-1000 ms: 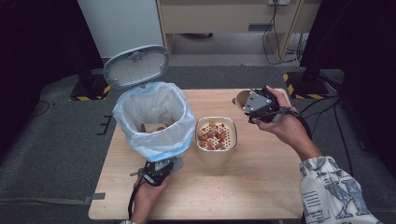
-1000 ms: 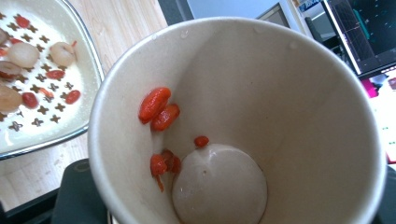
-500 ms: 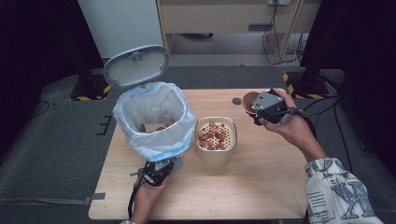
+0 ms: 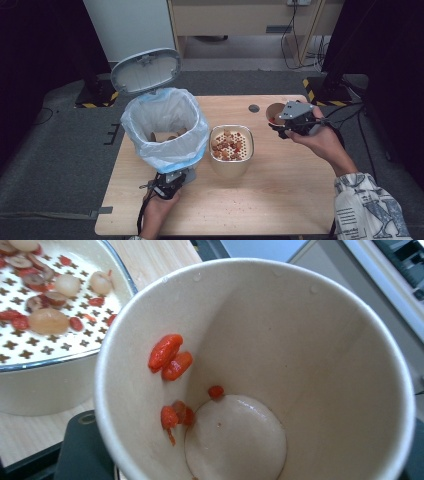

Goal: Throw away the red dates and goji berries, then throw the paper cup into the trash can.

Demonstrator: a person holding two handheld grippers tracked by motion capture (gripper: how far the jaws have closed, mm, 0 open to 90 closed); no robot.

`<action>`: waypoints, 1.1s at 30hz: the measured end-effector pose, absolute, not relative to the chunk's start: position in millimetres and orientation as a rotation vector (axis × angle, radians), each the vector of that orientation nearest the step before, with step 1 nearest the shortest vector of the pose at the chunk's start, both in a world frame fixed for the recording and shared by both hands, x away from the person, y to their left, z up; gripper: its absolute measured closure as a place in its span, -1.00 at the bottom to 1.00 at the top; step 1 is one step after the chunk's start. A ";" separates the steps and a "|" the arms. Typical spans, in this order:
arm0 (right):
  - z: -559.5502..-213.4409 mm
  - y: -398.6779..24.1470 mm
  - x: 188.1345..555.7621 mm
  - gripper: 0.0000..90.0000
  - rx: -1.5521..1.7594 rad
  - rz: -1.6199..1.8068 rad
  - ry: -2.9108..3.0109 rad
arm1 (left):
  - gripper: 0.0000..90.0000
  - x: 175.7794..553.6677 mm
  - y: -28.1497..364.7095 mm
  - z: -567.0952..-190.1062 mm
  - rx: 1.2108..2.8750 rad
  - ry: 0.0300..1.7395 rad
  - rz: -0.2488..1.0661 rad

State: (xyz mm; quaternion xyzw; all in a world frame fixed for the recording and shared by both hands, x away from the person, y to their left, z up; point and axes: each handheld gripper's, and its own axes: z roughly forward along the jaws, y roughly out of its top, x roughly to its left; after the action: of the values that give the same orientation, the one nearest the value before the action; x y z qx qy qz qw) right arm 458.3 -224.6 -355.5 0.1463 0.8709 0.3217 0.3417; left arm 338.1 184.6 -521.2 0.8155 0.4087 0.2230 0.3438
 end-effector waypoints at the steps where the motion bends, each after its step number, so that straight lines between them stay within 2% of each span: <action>1: -356.3 -225.7 458.4 -0.32 0.390 0.853 2.273 | 0.98 338.1 184.6 -521.2 2.119 1.062 0.580; 33: -367.5 -251.4 460.5 -0.33 0.588 1.070 2.362 | 0.98 337.9 184.4 -521.3 2.118 1.062 0.581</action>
State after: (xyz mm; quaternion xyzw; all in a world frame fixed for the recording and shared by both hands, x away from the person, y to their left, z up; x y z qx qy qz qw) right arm 460.5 -251.4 -367.5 0.2148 0.8627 0.3906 0.2389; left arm 337.9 184.4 -521.3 0.8154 0.4087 0.2238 0.3437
